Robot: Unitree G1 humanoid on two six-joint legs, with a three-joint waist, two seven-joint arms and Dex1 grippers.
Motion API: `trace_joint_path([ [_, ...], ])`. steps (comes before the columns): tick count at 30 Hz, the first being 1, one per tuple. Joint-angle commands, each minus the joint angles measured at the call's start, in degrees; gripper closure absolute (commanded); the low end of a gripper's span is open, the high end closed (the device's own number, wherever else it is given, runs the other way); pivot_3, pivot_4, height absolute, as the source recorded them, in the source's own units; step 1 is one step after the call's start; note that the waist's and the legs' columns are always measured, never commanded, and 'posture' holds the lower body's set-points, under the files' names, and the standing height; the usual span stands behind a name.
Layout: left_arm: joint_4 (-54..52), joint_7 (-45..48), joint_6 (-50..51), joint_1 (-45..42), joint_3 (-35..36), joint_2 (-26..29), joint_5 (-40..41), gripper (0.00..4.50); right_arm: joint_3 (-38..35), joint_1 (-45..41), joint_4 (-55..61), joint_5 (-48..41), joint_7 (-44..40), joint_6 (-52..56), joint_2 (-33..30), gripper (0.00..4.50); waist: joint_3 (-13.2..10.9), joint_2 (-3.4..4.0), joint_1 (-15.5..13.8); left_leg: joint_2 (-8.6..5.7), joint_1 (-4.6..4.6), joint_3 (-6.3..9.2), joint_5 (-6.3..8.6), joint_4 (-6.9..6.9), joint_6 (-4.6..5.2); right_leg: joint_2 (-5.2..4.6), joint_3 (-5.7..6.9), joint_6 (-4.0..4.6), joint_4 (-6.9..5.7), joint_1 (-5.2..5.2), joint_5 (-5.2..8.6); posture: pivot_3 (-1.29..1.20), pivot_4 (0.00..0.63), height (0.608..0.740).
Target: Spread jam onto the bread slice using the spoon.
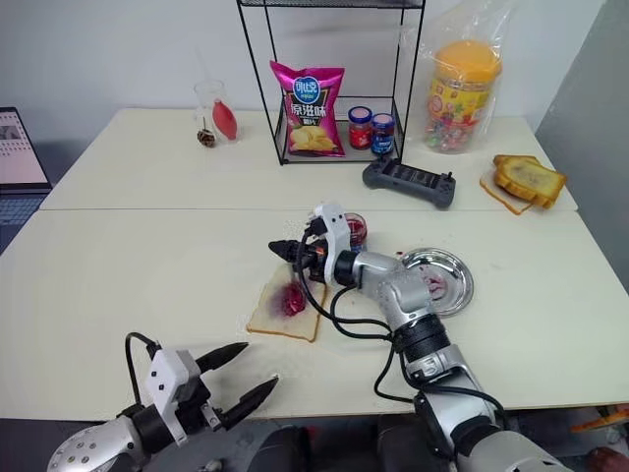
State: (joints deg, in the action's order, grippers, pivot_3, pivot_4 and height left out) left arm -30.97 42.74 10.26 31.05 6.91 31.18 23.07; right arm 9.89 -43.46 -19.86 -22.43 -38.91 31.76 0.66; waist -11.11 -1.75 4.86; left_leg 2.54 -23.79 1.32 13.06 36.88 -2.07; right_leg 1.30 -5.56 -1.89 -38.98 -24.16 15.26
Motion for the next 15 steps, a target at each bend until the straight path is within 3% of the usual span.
trace_joint_path([
  [1, 3.13, 1.96, -4.4, -0.78, -1.07, -0.58, -1.39, 0.0, -1.46, -1.15, 2.25, -0.13, -0.43, 1.4, -1.5, 4.46, 0.0, 0.0, -0.01, 0.0, 0.0, 0.01, 0.0, 0.0, 0.0, 0.0, 0.01, 0.11, 0.0, 0.0, 0.06, 0.0, 0.15, 0.74],
  [11, 4.75, 3.72, -6.54, -3.78, -1.38, 0.61, -1.12, 0.0, -15.72, -2.51, 16.92, -19.71, 10.93, 22.08, 5.03, 4.46, -0.01, 0.02, 0.06, 0.07, -0.04, 0.03, 0.0, -0.09, 0.0, 0.02, 0.04, -0.05, -0.02, -0.08, -0.03, 0.0, 0.15, 0.74],
  [15, 1.42, 4.23, -2.21, -9.53, 0.06, 3.62, 2.2, 0.0, -21.48, -2.66, 23.62, -24.5, 17.98, 26.31, 3.66, 4.46, -0.02, 0.03, -0.05, 0.09, -0.06, 0.11, 0.0, -0.11, 0.0, 0.06, 0.09, -0.03, -0.04, -0.07, -0.02, 0.0, 0.15, 0.74],
])
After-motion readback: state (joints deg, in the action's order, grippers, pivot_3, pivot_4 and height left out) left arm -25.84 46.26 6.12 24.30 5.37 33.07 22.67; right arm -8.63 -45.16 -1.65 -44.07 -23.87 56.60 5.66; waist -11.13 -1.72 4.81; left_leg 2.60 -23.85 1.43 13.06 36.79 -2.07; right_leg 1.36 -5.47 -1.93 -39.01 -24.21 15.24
